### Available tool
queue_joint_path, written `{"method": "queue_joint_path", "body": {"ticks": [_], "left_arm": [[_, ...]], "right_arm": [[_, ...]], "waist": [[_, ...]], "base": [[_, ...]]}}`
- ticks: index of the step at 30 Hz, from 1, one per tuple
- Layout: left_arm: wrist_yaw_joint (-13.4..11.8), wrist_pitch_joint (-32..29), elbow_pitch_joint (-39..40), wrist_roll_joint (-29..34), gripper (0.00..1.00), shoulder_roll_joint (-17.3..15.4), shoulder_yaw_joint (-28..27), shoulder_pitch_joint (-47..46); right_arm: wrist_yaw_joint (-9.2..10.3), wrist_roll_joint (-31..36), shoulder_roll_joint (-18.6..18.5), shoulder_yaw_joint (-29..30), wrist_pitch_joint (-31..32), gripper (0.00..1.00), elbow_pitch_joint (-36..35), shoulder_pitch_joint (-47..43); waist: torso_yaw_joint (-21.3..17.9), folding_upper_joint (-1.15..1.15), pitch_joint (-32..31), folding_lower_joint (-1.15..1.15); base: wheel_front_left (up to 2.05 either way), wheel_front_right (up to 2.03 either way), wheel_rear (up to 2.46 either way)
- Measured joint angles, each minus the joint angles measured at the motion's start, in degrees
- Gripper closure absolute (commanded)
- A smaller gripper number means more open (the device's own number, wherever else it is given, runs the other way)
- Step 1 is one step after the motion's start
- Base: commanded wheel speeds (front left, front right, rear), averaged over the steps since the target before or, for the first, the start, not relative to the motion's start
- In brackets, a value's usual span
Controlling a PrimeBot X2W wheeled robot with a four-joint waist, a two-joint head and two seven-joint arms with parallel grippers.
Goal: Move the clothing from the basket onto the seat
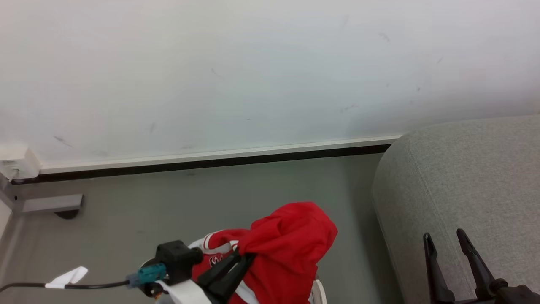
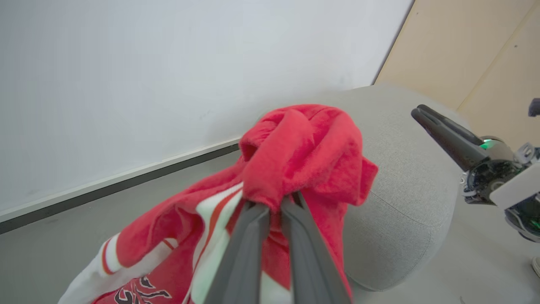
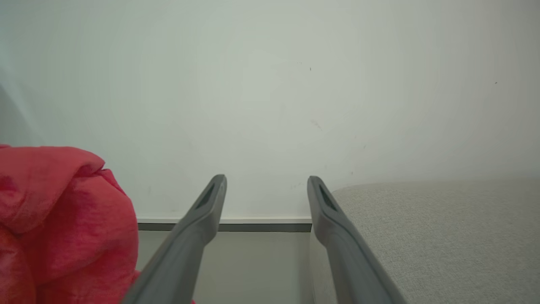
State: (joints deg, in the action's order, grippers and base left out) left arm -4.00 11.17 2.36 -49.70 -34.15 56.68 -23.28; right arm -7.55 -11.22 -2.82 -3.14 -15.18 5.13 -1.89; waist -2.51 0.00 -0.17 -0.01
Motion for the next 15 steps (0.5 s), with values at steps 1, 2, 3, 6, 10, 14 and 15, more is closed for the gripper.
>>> {"method": "queue_joint_path", "body": {"ticks": [1,2,3,6,10,14,15], "left_arm": [[-0.2,0.0,0.9,0.1,1.0,-0.4,-0.1,0.0],[-0.5,0.0,1.9,0.1,1.0,-0.8,-0.3,-0.1],[-0.8,-0.1,2.9,0.2,1.0,-1.1,-0.6,-0.2],[-1.6,-0.3,6.0,0.2,1.0,-1.9,-1.5,-0.7],[-2.5,-1.0,9.3,0.3,1.0,-3.3,-2.7,-1.9],[-2.7,-2.1,11.1,0.9,1.0,-4.7,-3.7,-3.7],[-2.8,-2.4,11.4,1.0,1.0,-5.0,-4.0,-4.2]], "right_arm": [[0.0,-0.1,0.0,0.0,0.0,0.0,0.0,0.0],[0.0,-0.2,0.0,-0.1,0.0,0.0,0.0,0.0],[0.0,-0.3,0.0,-0.1,0.0,0.0,0.0,-0.1],[-0.01,-0.5,0.0,-0.1,0.0,0.0,0.0,-0.3],[0.0,-0.6,0.0,-0.4,0.0,0.0,0.0,-0.5],[0.0,0.2,0.0,-2.0,0.0,0.0,0.3,-0.4],[-0.01,0.5,0.0,-2.5,0.0,0.0,0.4,-0.4]], "waist": [[-0.1,0.0,-0.1,0.0],[-0.2,0.0,-0.1,0.0],[-0.3,0.0,-0.2,0.0],[-0.6,0.0,-0.2,0.0],[-0.9,0.0,-0.2,0.0],[-1.0,0.0,-0.2,0.0],[-1.1,0.0,-0.2,0.01]], "base": [[0.0,0.0,0.0],[0.0,0.0,0.0],[0.0,0.0,0.0],[0.0,0.0,0.0],[0.0,0.0,0.0],[0.0,0.0,0.0],[0.0,0.0,0.0]]}}
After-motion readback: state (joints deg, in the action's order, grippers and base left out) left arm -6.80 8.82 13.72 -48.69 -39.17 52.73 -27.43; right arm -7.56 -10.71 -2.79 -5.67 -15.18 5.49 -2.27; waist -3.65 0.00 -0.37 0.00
